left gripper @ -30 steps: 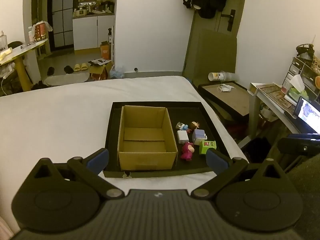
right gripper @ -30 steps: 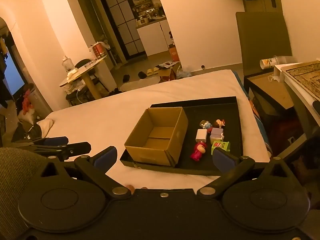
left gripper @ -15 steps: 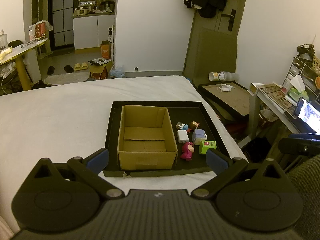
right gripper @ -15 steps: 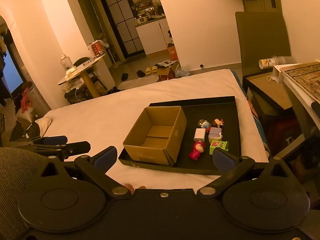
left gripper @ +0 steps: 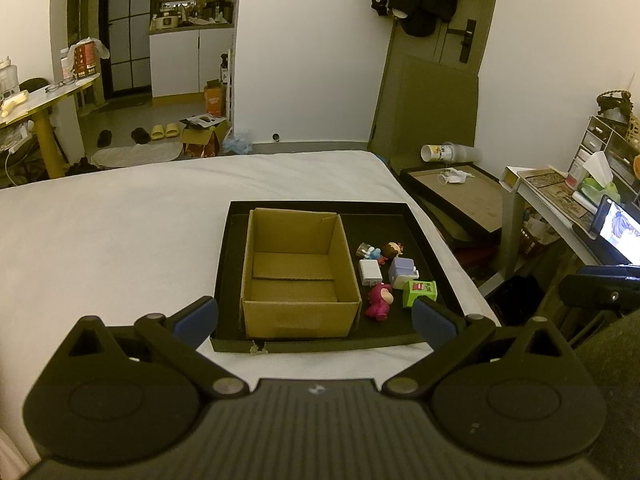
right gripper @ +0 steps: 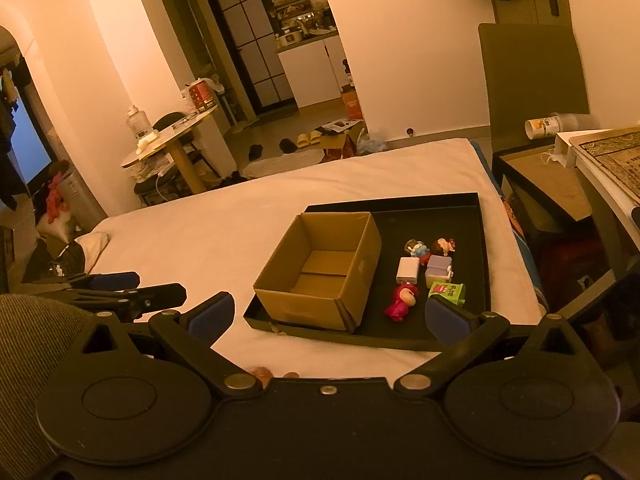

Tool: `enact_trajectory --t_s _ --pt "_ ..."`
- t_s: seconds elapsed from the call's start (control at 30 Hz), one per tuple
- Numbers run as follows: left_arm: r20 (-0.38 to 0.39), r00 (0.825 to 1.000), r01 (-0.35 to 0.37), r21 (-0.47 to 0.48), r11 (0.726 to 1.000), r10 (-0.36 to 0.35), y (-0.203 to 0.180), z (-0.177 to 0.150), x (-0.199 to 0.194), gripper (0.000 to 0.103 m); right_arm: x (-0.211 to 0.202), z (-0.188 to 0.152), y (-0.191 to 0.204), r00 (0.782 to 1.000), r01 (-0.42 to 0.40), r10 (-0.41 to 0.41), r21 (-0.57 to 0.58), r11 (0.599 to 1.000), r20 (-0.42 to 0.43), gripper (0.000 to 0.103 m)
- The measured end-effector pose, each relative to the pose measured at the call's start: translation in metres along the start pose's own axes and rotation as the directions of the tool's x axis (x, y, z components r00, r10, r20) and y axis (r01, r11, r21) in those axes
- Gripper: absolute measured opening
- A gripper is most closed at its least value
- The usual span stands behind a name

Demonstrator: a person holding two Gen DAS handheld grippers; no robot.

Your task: Organize rigid objects

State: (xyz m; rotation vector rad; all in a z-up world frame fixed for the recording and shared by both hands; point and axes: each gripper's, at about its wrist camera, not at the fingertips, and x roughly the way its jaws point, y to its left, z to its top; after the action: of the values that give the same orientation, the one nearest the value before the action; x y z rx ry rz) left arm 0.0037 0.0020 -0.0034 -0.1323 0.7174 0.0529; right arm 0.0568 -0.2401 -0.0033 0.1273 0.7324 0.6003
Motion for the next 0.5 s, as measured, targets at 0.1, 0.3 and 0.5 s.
enact_trajectory --t_s 0.1,0.3,0.5 --pt "0.0 1.0 -0.002 -0.001 1.0 0.002 0.0009 -0.0002 -0.001 0.103 0.0017 0.0007 0.0013 1.0 -0.001 0.001 -0.005 1.0 0.0 0.103" --pt "0.0 1.0 -0.001 -0.003 1.0 0.001 0.0031 -0.0001 -0.0006 0.103 0.0024 0.0015 0.0037 1.0 -0.005 0.005 -0.012 1.0 -0.001 0.103" --pt "-0.001 1.0 -0.001 -0.003 1.0 0.001 0.0029 0.0003 -0.0007 0.103 0.0015 0.0012 0.006 1.0 -0.003 0.003 -0.02 1.0 -0.001 0.103"
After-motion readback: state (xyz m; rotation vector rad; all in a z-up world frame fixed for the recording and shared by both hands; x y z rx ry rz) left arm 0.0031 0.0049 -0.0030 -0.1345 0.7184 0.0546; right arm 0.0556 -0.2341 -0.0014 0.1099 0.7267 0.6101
